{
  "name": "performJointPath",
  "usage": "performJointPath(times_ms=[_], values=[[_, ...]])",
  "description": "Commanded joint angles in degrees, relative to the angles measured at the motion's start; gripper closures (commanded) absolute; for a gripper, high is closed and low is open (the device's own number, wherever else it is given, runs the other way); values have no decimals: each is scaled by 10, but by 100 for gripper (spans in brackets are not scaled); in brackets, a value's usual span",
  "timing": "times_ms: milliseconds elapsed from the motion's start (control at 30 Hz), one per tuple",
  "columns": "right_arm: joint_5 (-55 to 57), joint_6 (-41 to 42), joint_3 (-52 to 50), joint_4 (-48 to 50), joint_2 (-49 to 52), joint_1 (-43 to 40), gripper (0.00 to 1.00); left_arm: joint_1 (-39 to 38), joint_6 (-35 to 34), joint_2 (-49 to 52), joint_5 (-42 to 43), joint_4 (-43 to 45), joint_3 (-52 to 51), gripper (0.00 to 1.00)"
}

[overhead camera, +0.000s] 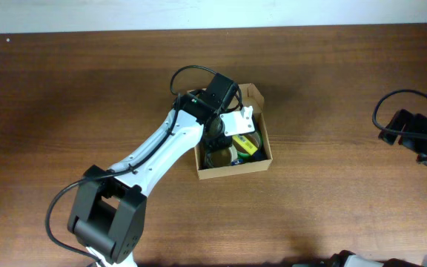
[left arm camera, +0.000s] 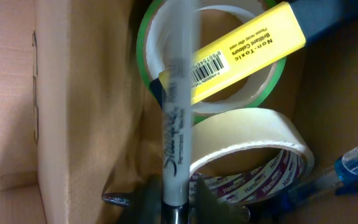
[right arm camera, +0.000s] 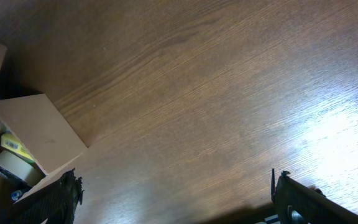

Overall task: Pack container
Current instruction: 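Release the Sharpie and withdraw the left gripper from the box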

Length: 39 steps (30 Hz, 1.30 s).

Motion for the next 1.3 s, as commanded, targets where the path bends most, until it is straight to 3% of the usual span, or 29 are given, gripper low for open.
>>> performJointPath(times_ms=[0,67,300,433,533,733,967,1133,1267], values=[[-7,-2,0,0,-8,-2,1,-2,8,2,8,1,-3,41],[-7,-2,0,0,-8,-2,1,-2,8,2,8,1,-3,23],[-7,-2,0,0,-8,-2,1,-2,-12,-2,6,6,6,4],[-7,-2,0,7,-8,-2,1,-2,-57,-26,4,6,47,1],[-7,-3,0,14,-8,-2,1,0,-124,-49,-48,6,99,0],[-7,-3,0,31,-8,-2,1,33,-347,-62,-161,2,173,0],[-3,-2,0,70,-8,-2,1,119,-642,-62,-115,-62,176,0],[-4,-2,0,85,4,-2,1,177,-718,-61,-54,-81,170,6],[-13,-2,0,81,28,-1,1,200,-733,-51,-37,-80,167,6]])
